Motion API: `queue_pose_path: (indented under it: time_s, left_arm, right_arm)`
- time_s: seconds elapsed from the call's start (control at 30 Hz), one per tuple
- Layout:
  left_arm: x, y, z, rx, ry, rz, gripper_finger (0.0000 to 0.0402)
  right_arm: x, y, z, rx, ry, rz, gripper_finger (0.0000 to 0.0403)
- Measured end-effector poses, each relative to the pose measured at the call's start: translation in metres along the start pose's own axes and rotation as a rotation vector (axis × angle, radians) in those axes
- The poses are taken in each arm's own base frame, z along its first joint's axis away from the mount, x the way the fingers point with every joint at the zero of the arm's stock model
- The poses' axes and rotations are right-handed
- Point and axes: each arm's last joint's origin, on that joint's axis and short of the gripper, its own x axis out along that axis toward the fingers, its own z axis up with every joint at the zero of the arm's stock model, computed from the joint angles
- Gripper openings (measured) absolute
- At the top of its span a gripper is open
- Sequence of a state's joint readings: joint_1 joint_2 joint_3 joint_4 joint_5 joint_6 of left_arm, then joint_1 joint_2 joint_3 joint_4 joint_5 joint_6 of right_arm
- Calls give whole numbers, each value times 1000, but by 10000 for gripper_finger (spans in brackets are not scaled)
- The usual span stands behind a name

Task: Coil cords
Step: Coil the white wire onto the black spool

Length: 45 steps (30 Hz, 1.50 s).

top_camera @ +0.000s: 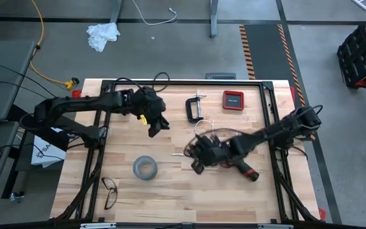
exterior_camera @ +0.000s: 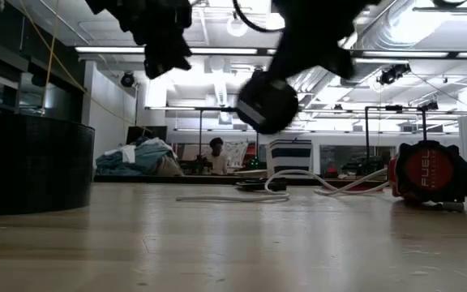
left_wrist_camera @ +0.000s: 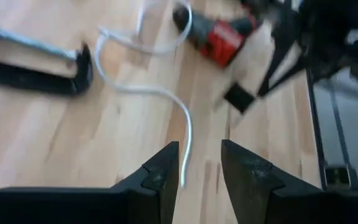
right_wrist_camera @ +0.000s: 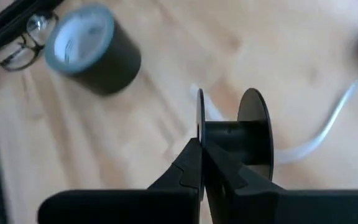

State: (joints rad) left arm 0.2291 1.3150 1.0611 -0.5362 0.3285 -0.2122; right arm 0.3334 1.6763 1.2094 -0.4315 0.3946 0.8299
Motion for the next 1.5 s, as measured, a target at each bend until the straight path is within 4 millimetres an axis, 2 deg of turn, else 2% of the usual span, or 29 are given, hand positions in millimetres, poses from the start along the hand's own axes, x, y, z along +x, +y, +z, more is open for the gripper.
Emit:
queue_pose_path:
  time_s: [0.1,0.23,0.43,0.53,0.8,1.03,1.2,1.5]
  left_arm:
    - [10,4,-9,17,82,-14,115]
    - [20,12,-32,22,107,-97,115]
    - [27,29,-79,-82,132,-215,115]
    - [23,31,-89,-105,108,-226,115]
    - [14,24,-85,-55,-33,-202,115]
    - [15,20,-74,-138,-161,-138,115]
    - [18,13,-73,-185,-199,-68,115]
    - [22,2,-77,-230,-217,4,115]
  right_arm:
    - [7,-15,16,-115,-6,-33,0]
    - [24,-32,21,-241,68,-29,0]
    - [54,-38,21,-423,110,37,0]
    - [67,-42,24,-423,106,68,0]
    - [88,-55,27,-412,165,161,0]
    - [89,-57,29,-560,181,268,0]
    - [89,-56,29,-610,176,291,3]
    - [89,-56,34,-691,118,311,72]
